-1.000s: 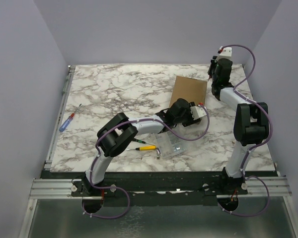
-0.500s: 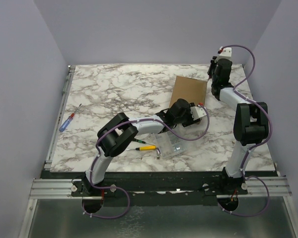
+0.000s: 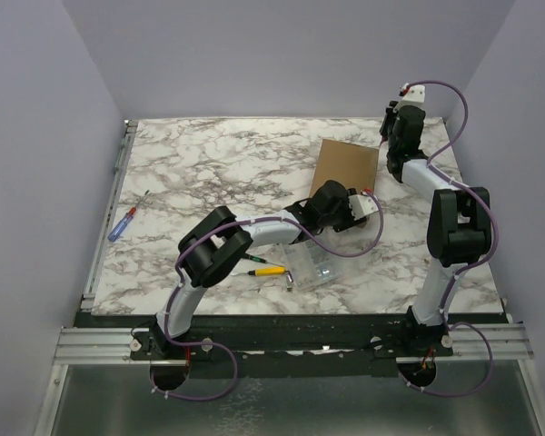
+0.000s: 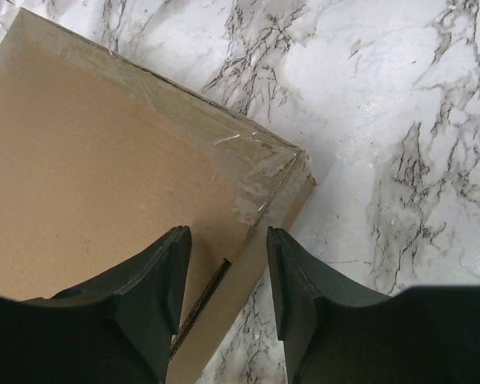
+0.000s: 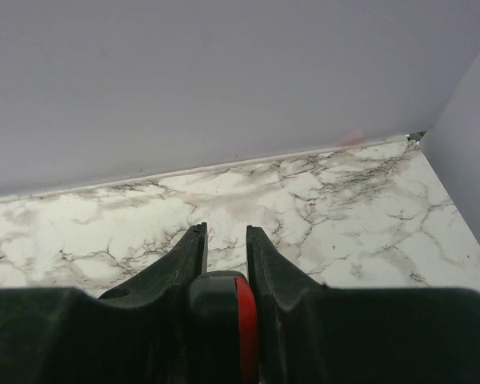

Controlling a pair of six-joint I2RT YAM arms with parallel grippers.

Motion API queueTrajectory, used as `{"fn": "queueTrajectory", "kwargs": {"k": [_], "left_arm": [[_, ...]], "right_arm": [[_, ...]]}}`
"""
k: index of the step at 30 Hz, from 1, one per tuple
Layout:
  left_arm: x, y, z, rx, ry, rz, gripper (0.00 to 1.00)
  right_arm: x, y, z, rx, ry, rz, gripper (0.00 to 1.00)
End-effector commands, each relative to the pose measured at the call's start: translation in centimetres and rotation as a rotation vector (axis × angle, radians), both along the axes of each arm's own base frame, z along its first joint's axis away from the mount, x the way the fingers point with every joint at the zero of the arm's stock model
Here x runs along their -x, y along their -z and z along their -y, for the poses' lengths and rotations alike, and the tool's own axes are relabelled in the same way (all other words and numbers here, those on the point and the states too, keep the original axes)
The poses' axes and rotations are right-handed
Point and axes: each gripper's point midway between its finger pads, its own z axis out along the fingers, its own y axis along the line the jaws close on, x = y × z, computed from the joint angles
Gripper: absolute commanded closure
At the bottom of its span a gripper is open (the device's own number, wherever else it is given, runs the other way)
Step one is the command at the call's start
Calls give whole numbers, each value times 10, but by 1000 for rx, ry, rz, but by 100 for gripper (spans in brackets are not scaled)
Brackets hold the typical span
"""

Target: Unpack the express box

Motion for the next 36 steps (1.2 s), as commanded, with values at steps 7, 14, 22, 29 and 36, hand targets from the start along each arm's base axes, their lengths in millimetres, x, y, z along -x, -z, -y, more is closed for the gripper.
{"fn": "queueTrajectory", "kwargs": {"k": [7,14,22,29,36], "left_arm": [[1,-1,10,4,16,-4,51],[2,2,11,1,15,-11,52],[2,1,11,-1,16,-9,53],[3,2,11,-1,16,-10,54],[3,3,11,-3,12,-13,54]], "right_arm": [[-4,-14,7,-6,26,36,100],[-4,-6,8,-1,31,20,100],[-4,4,9,5,39,-2,100],[-4,14,8,-5,34,-20,100],[-4,19,6,-17,32,-29,100]]}}
